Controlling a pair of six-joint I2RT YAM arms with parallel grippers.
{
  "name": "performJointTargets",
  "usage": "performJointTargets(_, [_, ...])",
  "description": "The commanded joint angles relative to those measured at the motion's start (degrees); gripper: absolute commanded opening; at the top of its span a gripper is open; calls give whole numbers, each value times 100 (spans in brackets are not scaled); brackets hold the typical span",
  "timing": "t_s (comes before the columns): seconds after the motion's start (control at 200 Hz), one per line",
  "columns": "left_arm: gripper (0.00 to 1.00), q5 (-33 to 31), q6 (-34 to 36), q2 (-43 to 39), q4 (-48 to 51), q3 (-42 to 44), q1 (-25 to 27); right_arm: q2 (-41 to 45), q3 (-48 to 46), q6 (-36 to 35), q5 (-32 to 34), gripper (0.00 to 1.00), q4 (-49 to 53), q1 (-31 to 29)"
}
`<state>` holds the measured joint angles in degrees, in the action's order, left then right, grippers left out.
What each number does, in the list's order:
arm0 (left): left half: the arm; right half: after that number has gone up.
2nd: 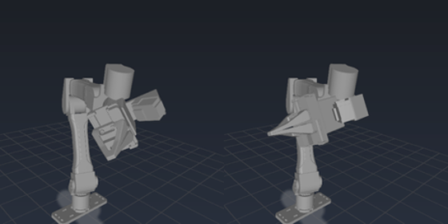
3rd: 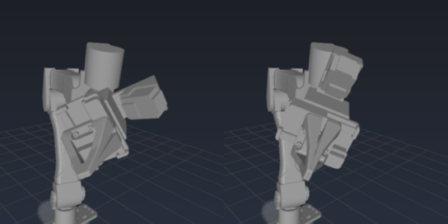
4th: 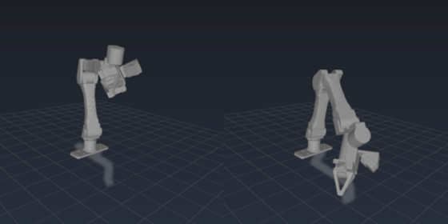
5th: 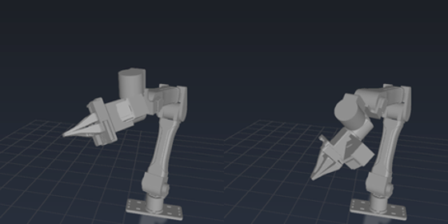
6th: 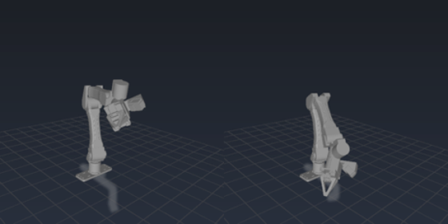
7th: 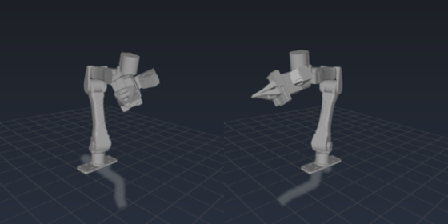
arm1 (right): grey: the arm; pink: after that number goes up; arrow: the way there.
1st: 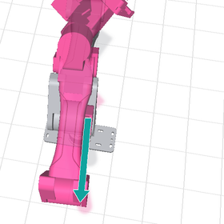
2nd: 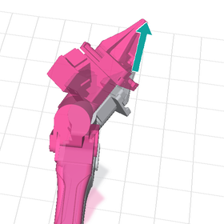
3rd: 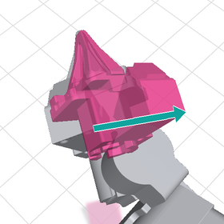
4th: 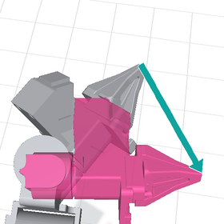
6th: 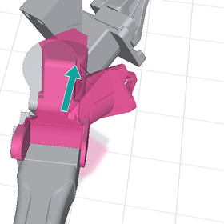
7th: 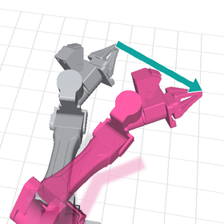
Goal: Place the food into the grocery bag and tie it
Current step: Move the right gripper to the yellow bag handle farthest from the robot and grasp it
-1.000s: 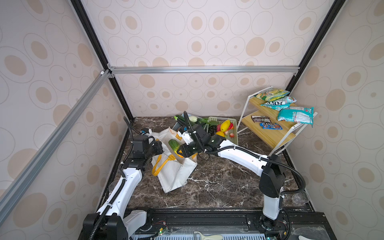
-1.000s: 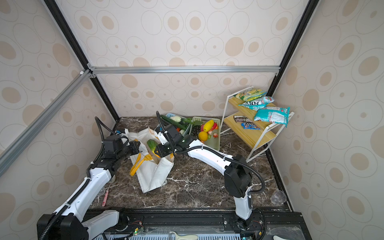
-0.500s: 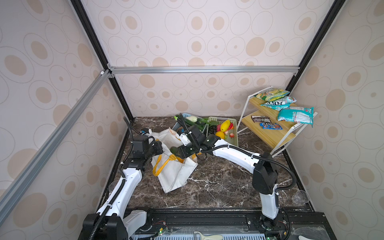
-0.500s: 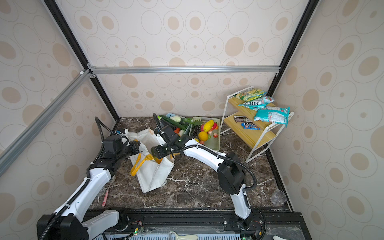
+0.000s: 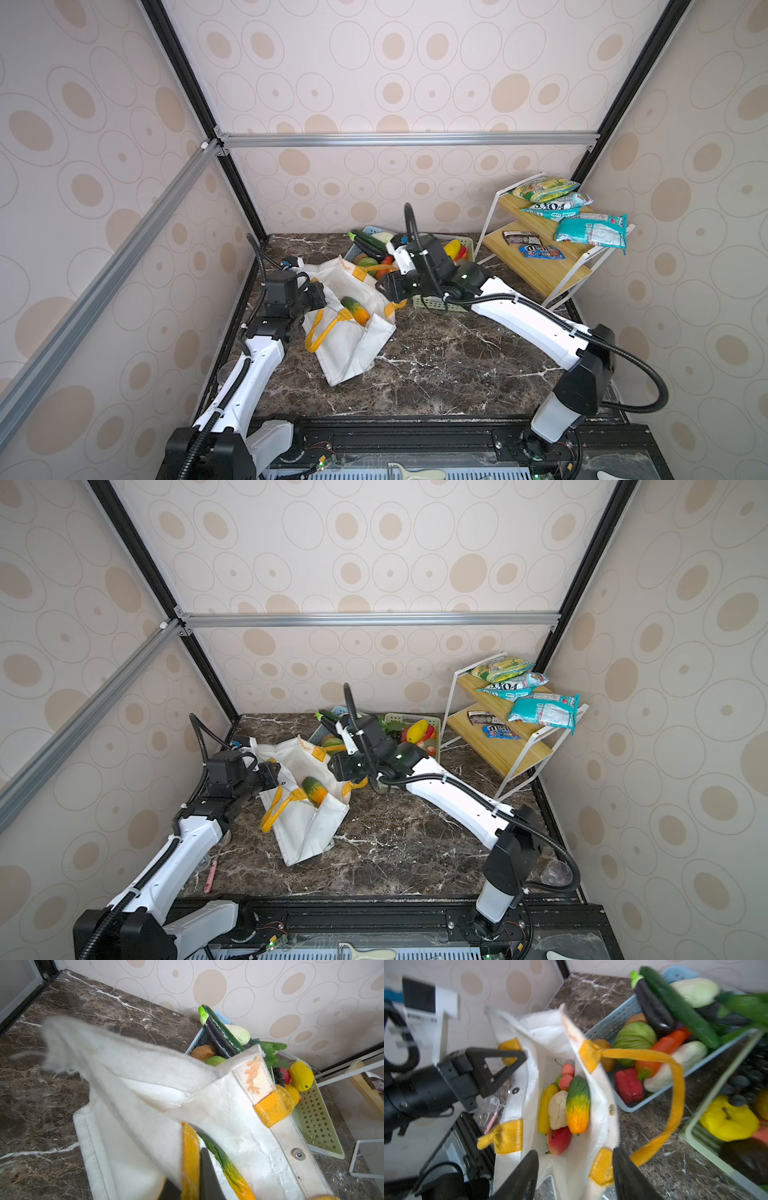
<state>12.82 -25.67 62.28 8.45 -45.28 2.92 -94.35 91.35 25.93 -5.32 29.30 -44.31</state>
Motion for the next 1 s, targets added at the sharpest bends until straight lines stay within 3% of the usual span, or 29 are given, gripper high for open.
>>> performJointTargets(0.0, [0,31,62,-172,-264,-58,-43,165,-996,1298,158,59,-205,587])
performJointTargets(0.12, [0,59,28,-155,-295,-61,-45,412,-2120,2252,-307,60,-1483,897])
performJointTargets(0.375, [0,84,8,-155,-292,-115,-46,242,-2948,3678,-702,60,-3030,933])
performJointTargets(0.71, [0,56,43,-190,-247,-163,-44,-215,-3311,4914,-881,61,-4003,860])
performJointTargets(0.995, [0,80,29,-198,-256,-127,-45,-694,-3475,5465,-892,61,-4866,670])
